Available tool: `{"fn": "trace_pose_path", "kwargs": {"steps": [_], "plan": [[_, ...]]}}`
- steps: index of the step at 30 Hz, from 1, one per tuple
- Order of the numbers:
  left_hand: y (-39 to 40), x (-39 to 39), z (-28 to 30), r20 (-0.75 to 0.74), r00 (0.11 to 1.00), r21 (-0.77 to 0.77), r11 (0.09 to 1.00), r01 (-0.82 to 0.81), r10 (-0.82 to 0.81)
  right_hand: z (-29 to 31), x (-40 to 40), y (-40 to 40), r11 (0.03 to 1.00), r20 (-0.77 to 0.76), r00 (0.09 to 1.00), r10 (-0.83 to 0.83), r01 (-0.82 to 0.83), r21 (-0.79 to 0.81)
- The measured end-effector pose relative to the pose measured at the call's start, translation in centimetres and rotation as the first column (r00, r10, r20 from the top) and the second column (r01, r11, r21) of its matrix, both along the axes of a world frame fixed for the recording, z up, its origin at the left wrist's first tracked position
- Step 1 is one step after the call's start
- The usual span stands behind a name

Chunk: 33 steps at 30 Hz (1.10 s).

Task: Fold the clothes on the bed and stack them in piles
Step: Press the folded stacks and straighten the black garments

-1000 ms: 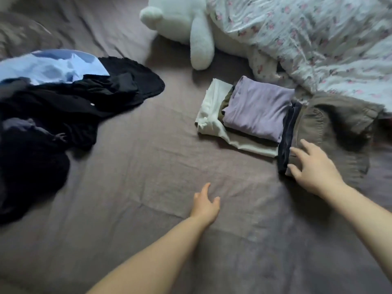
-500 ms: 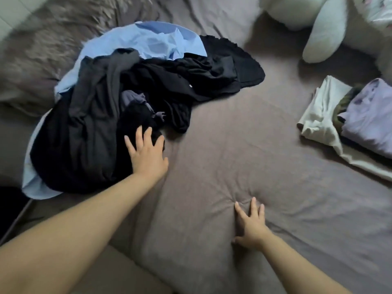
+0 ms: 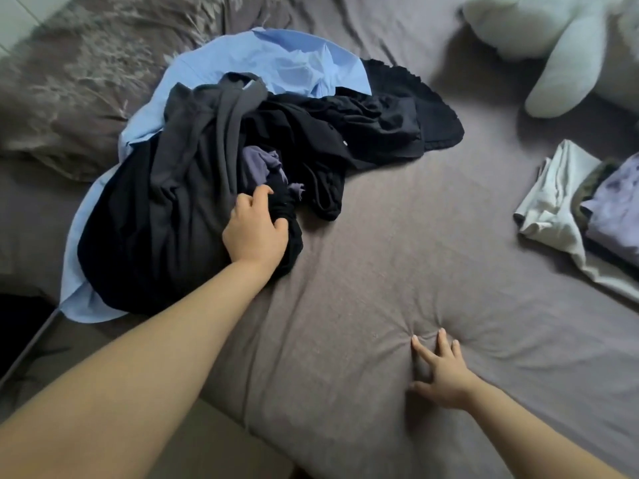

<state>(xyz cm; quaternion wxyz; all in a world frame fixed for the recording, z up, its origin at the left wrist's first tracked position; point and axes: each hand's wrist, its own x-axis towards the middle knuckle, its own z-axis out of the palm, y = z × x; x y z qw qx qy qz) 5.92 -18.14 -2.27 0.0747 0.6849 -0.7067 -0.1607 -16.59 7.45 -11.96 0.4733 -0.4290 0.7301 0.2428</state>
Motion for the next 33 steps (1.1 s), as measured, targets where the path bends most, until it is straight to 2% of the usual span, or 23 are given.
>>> {"fn": "trace_pose_path", "kwargs": {"steps": [2, 3, 4, 5, 6, 7, 8, 9, 10, 12, 15, 18, 20, 21, 23, 24, 25, 26, 27, 28, 29, 31, 33], "plan": [[3.7, -2.2, 1.3, -0.024, 0.988, 0.014, 0.988, 0.152, -0.152, 1.2, 1.1, -0.6, 0.974, 0.02, 0.98, -0.199, 0.2, -0.108], [6.1, -3.5, 1.6, -0.059, 0.97, 0.018, 0.972, 0.236, -0.235, 2.2, 1.8, -1.1, 0.907, 0.094, 0.926, -0.365, 0.376, -0.187], [8.7, -4.9, 1.8, -0.115, 0.945, 0.024, 0.95, 0.311, -0.306, 3.3, 2.4, -1.7, 0.774, 0.232, 0.806, -0.544, 0.589, -0.232], [11.3, -6.4, 2.1, -0.191, 0.916, 0.035, 0.93, 0.367, -0.354, 4.6, 3.1, -2.3, 0.583, 0.399, 0.61, -0.684, 0.787, -0.203], [13.7, -8.0, 2.4, -0.265, 0.888, 0.079, 0.909, 0.409, -0.376, 5.8, 3.5, -2.7, 0.371, 0.542, 0.353, -0.762, 0.925, -0.082], [15.7, -9.5, 2.7, -0.323, 0.874, 0.157, 0.89, 0.428, -0.363, 7.2, 3.6, -2.9, 0.161, 0.633, 0.081, -0.77, 0.984, 0.071], [17.6, -10.7, 3.0, -0.362, 0.873, 0.258, 0.865, 0.43, -0.326, 8.2, 3.3, -2.6, -0.013, 0.671, -0.143, -0.727, 0.981, 0.196], [19.2, -11.8, 3.0, -0.376, 0.877, 0.336, 0.838, 0.431, -0.3, 9.0, 2.7, -1.9, -0.133, 0.692, -0.293, -0.66, 0.952, 0.276], [20.6, -12.7, 3.2, -0.371, 0.88, 0.379, 0.817, 0.434, -0.296, 9.4, 1.8, -1.0, -0.215, 0.706, -0.378, -0.599, 0.925, 0.313], [22.9, -13.9, 3.1, -0.35, 0.864, 0.399, 0.777, 0.486, -0.361, 10.1, -0.1, 1.2, -0.308, 0.719, -0.465, -0.517, 0.885, 0.35], [25.6, -14.7, 2.7, -0.372, 0.804, 0.409, 0.696, 0.59, -0.463, 10.8, -3.0, 5.0, -0.342, 0.716, -0.474, -0.512, 0.878, 0.336], [28.4, -15.4, 2.0, -0.472, 0.623, 0.422, 0.46, 0.781, -0.624, 11.4, -6.1, 9.2, -0.302, 0.718, -0.437, -0.541, 0.898, 0.319], [30.0, -16.1, 1.0, -0.479, 0.548, 0.443, 0.35, 0.825, -0.686, 11.5, -8.3, 12.2, -0.267, 0.708, -0.36, -0.608, 0.932, 0.245], [30.4, -16.5, 0.4, -0.471, 0.585, 0.485, 0.36, 0.797, -0.661, 11.2, -9.4, 13.7, -0.233, 0.69, -0.28, -0.668, 0.959, 0.163], [30.6, -17.6, -1.1, -0.469, 0.764, 0.592, 0.485, 0.644, -0.443, 10.7, -11.2, 16.5, -0.105, 0.623, -0.079, -0.778, 0.994, -0.005], [30.4, -18.1, -1.8, -0.452, 0.857, 0.679, 0.528, 0.51, -0.246, 10.6, -11.7, 17.6, -0.014, 0.589, 0.021, -0.808, 0.998, -0.054], [30.1, -18.8, -2.4, -0.421, 0.907, 0.785, 0.506, 0.357, 0.014, 10.4, -12.0, 18.5, 0.08, 0.565, 0.112, -0.817, 0.993, -0.081], [29.8, -19.4, -3.2, -0.382, 0.878, 0.874, 0.422, 0.242, 0.288, 10.3, -12.0, 19.2, 0.164, 0.554, 0.183, -0.812, 0.983, -0.086], [29.5, -20.0, -3.7, -0.319, 0.81, 0.929, 0.331, 0.165, 0.492, 10.2, -11.8, 19.7, 0.233, 0.554, 0.235, -0.799, 0.97, -0.074], [29.3, -20.4, -4.2, -0.263, 0.736, 0.955, 0.275, 0.108, 0.624, 10.2, -11.4, 20.0, 0.289, 0.558, 0.269, -0.785, 0.956, -0.053], [29.2, -20.5, -5.4, -0.222, 0.677, 0.967, 0.247, 0.062, 0.702, 10.1, -11.1, 20.2, 0.333, 0.564, 0.293, -0.772, 0.942, -0.034], [29.5, -20.4, -6.8, -0.178, 0.645, 0.971, 0.238, -0.007, 0.744, 9.4, -10.1, 20.6, 0.394, 0.572, 0.323, -0.754, 0.919, 0.0], [29.8, -20.2, -6.6, -0.209, 0.652, 0.95, 0.31, -0.041, 0.729, 9.0, -9.2, 20.7, 0.429, 0.565, 0.344, -0.75, 0.903, 0.018]]}}
